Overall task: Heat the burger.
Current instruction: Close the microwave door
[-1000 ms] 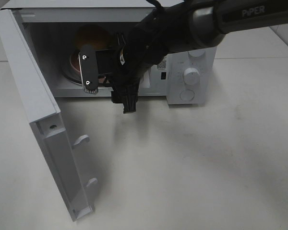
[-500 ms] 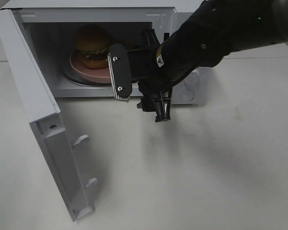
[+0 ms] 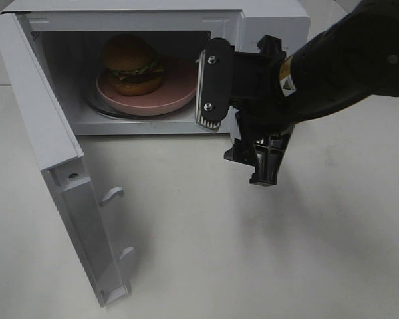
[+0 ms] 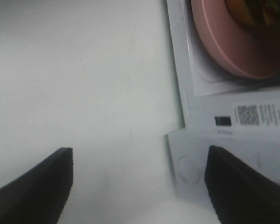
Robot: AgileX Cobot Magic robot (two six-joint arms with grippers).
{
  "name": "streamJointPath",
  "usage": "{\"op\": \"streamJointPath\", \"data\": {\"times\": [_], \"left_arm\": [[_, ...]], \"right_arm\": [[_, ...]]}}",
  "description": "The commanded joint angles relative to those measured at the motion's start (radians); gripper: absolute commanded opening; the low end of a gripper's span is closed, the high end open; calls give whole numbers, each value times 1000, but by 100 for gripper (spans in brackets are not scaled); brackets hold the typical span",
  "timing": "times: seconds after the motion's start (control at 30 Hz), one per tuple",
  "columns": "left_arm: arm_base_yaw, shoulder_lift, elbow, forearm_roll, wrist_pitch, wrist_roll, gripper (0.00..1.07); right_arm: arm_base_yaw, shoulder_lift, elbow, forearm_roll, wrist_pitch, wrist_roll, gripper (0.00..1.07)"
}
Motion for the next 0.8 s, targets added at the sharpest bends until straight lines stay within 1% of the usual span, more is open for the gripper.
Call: {"op": "streamJointPath", "data": {"times": [0.03, 0.07, 0.13, 0.17, 0.2, 0.23, 0.27, 0.3, 0.33, 0.4, 0.43, 0.5, 0.53, 0.57, 0.63, 0.77, 0.8], "left_arm": [[5, -14, 2, -2, -4, -1, 98], [5, -14, 2, -2, -4, -1, 98], [5, -14, 2, -2, -4, -1, 98], [5, -14, 2, -2, -4, -1, 98], [5, -14, 2, -2, -4, -1, 98], [5, -14, 2, -2, -4, -1, 98], [5, -14, 2, -2, -4, -1, 98], [5, -14, 2, -2, -4, -1, 98], [5, -14, 2, -2, -4, -1, 98], [5, -14, 2, -2, -4, -1, 98], [5, -14, 2, -2, -4, -1, 98], [5, -14, 2, -2, -4, -1, 98], [5, -14, 2, -2, -4, -1, 98], [5, -14, 2, -2, -4, -1, 98], [5, -14, 2, -2, -4, -1, 98], [5, -14, 2, -2, -4, -1, 98], [5, -14, 2, -2, -4, -1, 98]], "right_arm": [[-3, -46, 14, -5, 89, 137, 76], [-3, -80, 17, -5, 169, 227, 76], [-3, -95, 17, -5, 205, 266, 76], [-3, -124, 17, -5, 289, 361, 76], [-3, -124, 17, -5, 289, 361, 76], [-3, -151, 17, -5, 366, 446, 76], [-3, -167, 17, -3, 394, 493, 76], [-3, -167, 17, -3, 394, 493, 76], [-3, -199, 17, 2, 462, 582, 76], [-3, -212, 17, 4, 489, 616, 76], [-1, -245, 17, 4, 557, 676, 76], [-1, -264, 17, 4, 591, 700, 76], [-1, -300, 17, 15, 653, 724, 76], [-1, -300, 17, 15, 653, 724, 76], [-1, -361, 17, 49, 740, 726, 76], [-1, -416, 18, 84, 819, 726, 76], [-1, -455, 24, 95, 854, 725, 76]]}}
